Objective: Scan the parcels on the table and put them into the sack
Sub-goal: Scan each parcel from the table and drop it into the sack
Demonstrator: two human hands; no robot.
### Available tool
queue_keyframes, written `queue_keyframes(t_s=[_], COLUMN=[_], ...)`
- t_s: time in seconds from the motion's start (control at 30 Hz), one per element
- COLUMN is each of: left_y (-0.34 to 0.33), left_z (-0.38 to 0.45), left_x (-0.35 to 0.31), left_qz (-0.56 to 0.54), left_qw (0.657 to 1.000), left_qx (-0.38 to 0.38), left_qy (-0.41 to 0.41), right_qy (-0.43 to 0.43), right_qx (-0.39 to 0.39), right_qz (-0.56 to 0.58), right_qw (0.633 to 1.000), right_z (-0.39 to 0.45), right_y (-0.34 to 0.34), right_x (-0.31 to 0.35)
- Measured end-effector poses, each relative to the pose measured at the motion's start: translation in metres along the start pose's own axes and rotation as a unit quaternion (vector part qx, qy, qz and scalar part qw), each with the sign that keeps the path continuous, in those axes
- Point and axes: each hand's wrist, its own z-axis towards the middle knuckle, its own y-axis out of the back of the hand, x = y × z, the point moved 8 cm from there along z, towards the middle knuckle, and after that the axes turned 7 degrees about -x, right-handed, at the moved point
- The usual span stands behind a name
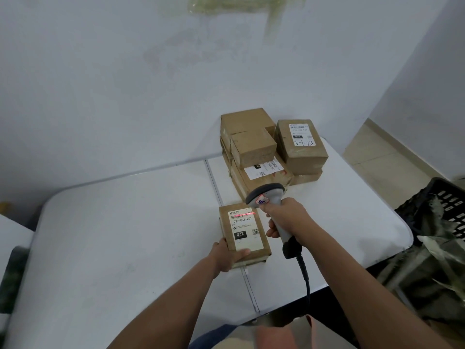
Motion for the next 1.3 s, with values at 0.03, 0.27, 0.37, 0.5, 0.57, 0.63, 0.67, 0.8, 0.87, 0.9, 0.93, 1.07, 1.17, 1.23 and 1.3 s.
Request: queue_keyframes(t_s=[0.03,0.27,0.37,0.5,0.57,0.63,0.67,0.8,0.87,0.9,0.93,1.07,1.17,1.23,1.3], left_y=[0.001,-0.002,-0.006,0.010,0.022,0.038,0.046,0.046,0.025,0.012,-0.001,-0.038,-0.064,-0.083,-0.107], left_z=[-0.002,0.004,0.014,-0.028,-0.030,-0.028,-0.025,-0.021,-0.030,-0.035,-0.038,-0.051,-0.062,-0.075,-0.090], left_x=[-0.002,0.003,0.008,-0.029,-0.038,-0.043,-0.046,-0.078,-0.096,-0.100,-0.102,-0.106,-0.113,-0.124,-0.141], left_qz=[-0.003,-0.013,-0.007,0.072,0.154,0.185,0.182,0.208,0.249,0.265,0.279,0.351,0.355,0.328,0.313], left_qw=[1.000,1.000,1.000,0.997,0.985,0.979,0.980,0.974,0.961,0.956,0.952,0.922,0.908,0.906,0.893], left_qx=[-0.001,-0.009,0.001,0.036,0.061,0.072,0.070,-0.023,-0.066,-0.074,-0.078,-0.073,-0.037,-0.004,0.035], left_qy=[-0.001,0.000,0.001,-0.015,-0.041,-0.049,-0.047,-0.088,-0.103,-0.101,-0.098,-0.145,-0.221,-0.266,-0.322], right_qy=[-0.002,-0.003,-0.001,-0.008,-0.020,-0.034,-0.042,-0.073,-0.084,-0.089,-0.093,-0.116,-0.131,-0.138,-0.147], right_qx=[0.000,0.003,0.000,-0.004,-0.010,-0.018,-0.024,-0.041,-0.046,-0.049,-0.054,-0.083,-0.104,-0.124,-0.152], right_qz=[-0.001,-0.004,0.012,0.037,0.045,0.061,0.071,0.096,0.105,0.110,0.115,0.147,0.187,0.211,0.221], right_qw=[1.000,1.000,1.000,0.999,0.999,0.997,0.996,0.992,0.990,0.989,0.988,0.979,0.968,0.960,0.952], right_z=[0.000,0.000,0.002,0.005,0.007,0.010,0.011,0.011,0.008,0.007,0.005,-0.002,-0.010,-0.017,-0.024], right_y=[0.000,-0.001,0.000,0.003,0.007,0.012,0.016,0.026,0.031,0.034,0.038,0.062,0.080,0.093,0.112], right_x=[0.000,-0.002,-0.003,-0.014,-0.024,-0.038,-0.045,-0.080,-0.097,-0.105,-0.113,-0.151,-0.183,-0.204,-0.225])
